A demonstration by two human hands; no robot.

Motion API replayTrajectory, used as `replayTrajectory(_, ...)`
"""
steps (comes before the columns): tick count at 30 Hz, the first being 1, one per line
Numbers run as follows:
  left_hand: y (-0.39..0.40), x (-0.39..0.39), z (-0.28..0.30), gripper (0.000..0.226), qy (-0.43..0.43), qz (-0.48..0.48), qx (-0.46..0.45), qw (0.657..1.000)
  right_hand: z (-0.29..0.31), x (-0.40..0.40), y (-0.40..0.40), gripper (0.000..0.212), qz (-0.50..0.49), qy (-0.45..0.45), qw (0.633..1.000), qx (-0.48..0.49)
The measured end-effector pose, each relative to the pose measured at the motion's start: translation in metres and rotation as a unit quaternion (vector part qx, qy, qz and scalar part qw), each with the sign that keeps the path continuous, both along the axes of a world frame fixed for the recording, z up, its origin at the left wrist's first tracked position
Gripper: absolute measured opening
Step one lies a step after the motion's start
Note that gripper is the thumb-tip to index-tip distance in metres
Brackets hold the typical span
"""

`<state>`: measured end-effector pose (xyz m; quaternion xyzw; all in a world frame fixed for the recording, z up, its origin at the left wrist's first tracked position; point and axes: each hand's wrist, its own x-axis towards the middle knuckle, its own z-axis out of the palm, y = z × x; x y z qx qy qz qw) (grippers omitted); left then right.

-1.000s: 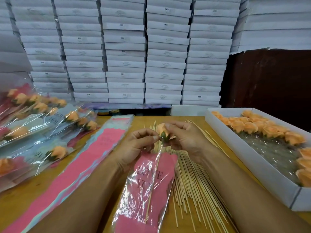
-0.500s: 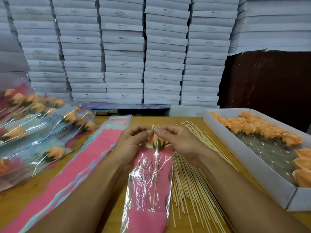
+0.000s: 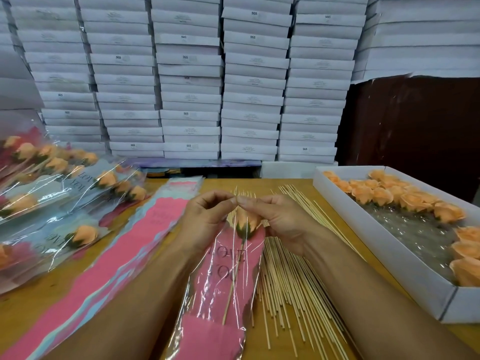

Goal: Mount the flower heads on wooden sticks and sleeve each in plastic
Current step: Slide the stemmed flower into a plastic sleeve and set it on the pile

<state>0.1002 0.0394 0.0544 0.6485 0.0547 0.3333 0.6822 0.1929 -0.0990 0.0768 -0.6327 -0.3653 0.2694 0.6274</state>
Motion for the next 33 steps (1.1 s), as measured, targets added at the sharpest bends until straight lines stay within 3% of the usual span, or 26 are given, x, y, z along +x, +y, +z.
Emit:
replayTrajectory(2,0.0,0.001,-0.001,0.016,-0.006,0.006,-0.016,1.0,0.0,0.001,0.0,0.053,-0.013,0.005,1.0,0.015)
replayTrajectory(6,-0.005,0.002,0.0,0.006,-0.011,-0.011,-0.063,0.998,0.0,0.003,0.0,0.009,-0.028,-0.004,0.999,0.025)
replayTrajectory(11,0.001,0.005,0.001,0.064,0.04,-0.042,-0.091,0.994,0.002,0.01,-0.002,0.01,-0.07,0.004,0.996,0.05)
replayTrajectory(14,-0.001,0.0,0.0,0.074,0.114,-0.058,-0.098,0.987,0.004,0.018,-0.006,0.011,-0.111,0.014,0.991,0.068)
replayTrajectory(20,-0.004,-0.008,-0.003,0.049,0.194,-0.17,-0.043,0.965,0.004,0.035,-0.012,0.009,-0.208,0.063,0.968,0.122)
replayTrajectory(23,-0.003,-0.012,-0.002,0.024,0.232,-0.245,-0.05,0.94,0.003,0.043,-0.013,0.01,-0.262,0.083,0.952,0.136)
replayTrajectory(27,-0.003,-0.014,0.0,0.015,0.256,-0.292,-0.041,0.921,-0.001,0.046,-0.011,0.005,-0.28,0.095,0.944,0.144)
replayTrajectory(31,-0.004,-0.014,0.0,0.01,0.217,-0.293,-0.068,0.929,-0.001,0.044,-0.008,0.06,-0.288,0.074,0.949,0.102)
replayTrajectory(33,-0.003,-0.013,0.001,0.011,0.178,-0.255,-0.096,0.946,0.0,0.039,-0.008,0.06,-0.304,0.028,0.951,0.045)
